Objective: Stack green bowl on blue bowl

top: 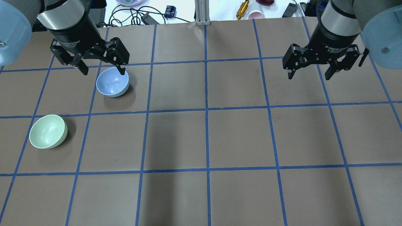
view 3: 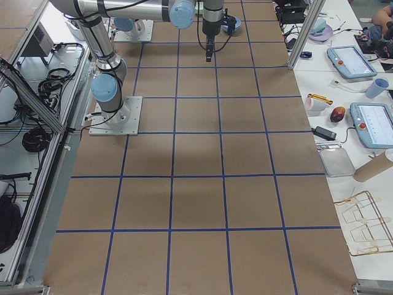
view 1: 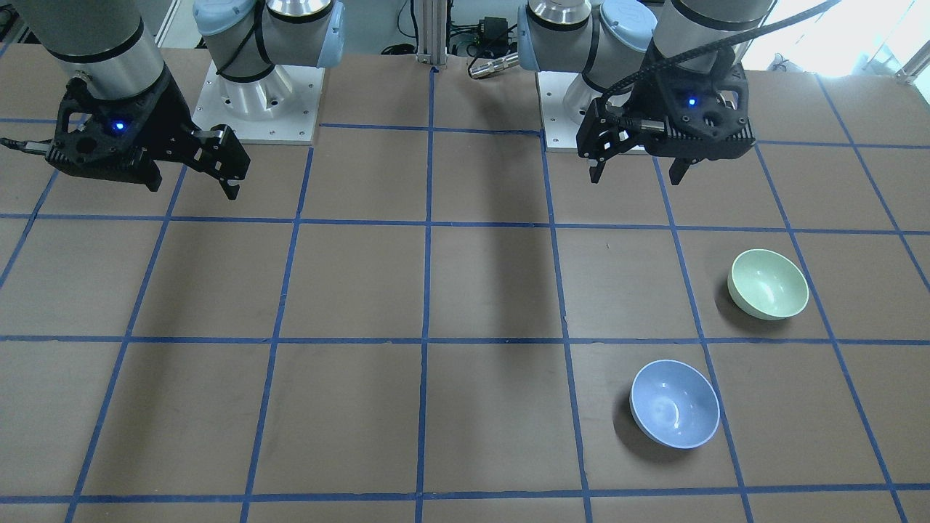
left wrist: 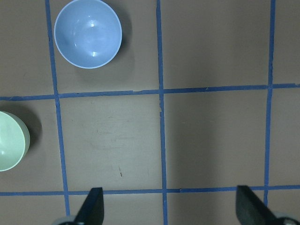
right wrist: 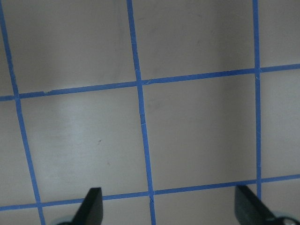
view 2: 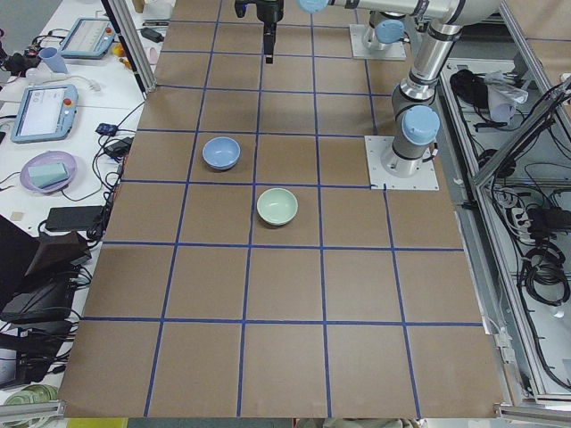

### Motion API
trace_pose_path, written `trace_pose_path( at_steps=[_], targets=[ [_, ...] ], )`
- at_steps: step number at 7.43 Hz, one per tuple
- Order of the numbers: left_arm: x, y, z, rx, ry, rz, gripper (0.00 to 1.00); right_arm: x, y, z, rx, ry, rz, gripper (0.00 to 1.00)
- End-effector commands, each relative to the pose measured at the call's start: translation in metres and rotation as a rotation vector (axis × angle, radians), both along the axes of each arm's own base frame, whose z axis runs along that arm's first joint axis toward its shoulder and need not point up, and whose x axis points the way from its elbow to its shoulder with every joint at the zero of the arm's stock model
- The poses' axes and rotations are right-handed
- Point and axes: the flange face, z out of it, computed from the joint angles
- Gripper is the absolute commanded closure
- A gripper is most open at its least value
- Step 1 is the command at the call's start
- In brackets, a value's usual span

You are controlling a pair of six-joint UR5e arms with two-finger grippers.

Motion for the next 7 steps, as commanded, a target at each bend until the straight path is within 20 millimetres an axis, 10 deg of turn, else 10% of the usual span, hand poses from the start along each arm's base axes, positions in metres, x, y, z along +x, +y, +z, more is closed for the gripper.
trace_pose_path(
  at_steps=[1,5,7],
  targets=[
    [0.001,0.0,-0.001,0.002,0.0,0.001,0.0,0.0,0.0,0.0,0.0,0.0,0.0,0.0],
    [0.009,-0.003,-0.003,0.009,0.0,-0.008,0.0,0.0,0.0,0.0,0.0,0.0,0.0,0.0],
    [0.098,-0.018,-0.013,0.036,0.003,-0.065,0.0,0.0,0.0,0.0,0.0,0.0,0.0,0.0]
  ],
)
